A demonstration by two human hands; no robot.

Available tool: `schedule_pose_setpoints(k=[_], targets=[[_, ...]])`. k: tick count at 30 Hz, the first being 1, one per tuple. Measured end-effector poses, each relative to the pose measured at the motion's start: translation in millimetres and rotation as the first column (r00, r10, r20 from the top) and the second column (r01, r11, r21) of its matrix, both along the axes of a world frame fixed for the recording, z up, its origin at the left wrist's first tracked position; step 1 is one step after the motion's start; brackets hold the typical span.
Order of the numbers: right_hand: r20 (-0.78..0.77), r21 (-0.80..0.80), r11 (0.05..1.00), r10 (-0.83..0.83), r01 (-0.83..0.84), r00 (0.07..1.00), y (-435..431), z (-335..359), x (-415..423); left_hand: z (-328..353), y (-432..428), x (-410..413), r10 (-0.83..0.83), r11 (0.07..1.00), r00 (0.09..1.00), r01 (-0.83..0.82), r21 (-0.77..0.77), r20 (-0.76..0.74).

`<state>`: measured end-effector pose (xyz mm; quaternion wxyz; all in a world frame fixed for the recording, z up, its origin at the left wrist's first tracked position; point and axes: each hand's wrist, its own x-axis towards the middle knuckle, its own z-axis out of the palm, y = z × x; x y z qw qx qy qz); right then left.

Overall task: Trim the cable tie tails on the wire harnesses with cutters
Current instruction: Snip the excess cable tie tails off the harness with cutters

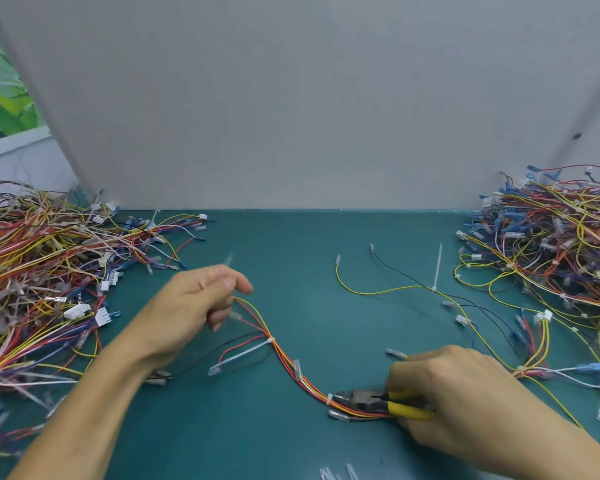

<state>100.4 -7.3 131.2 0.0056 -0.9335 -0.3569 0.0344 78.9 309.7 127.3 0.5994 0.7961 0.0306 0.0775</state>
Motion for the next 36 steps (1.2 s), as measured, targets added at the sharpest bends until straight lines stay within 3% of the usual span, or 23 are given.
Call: schedule_pose_setpoints(k=[2,3,5,8,12,18,24,28,36], targets=[[-0.014,0.004,1.0,0.01,-0.01,1.0,-1,1,2,-1,5,-2,-0.047,0.918,0.998,0.06,0.392,-0.041],[-0.023,0.006,1.0,0.008,-0.008,1.0,-2,0,2,-3,3,-2,-0.072,0.854,0.994,0.103,0.51,-0.079],[-0.032,0.016,1.0,0.008,-0.008,0.999,-2,0,3,-7,-5,-1,-0.105,0.781,0.981,0.182,0.597,-0.161],[-0.037,0.03,0.999,0.013,-0.012,0.999,-2,0,4,-12,-13,1,-0.144,0.716,0.975,0.222,0.661,-0.171],[-0.069,0.052,0.999,0.006,-0.003,0.998,-2,-1,5,-16,-11,2,-0.158,0.717,0.976,0.219,0.662,-0.152],[-0.158,0.066,0.998,-0.011,0.022,0.987,-5,5,9,-16,-16,7,-0.109,0.801,0.976,0.199,0.565,-0.189],[-0.075,0.194,0.975,-0.098,0.111,0.992,28,12,6,-17,-26,10,-0.121,0.813,0.97,0.219,0.54,-0.212],[-0.126,0.172,0.975,-0.122,0.143,0.984,61,9,2,-15,-24,10,-0.108,0.853,0.973,0.195,0.484,-0.202],[-0.114,0.152,0.963,-0.208,0.224,0.971,81,-2,-2,-18,-22,10,-0.119,0.84,0.974,0.202,0.503,-0.192]])
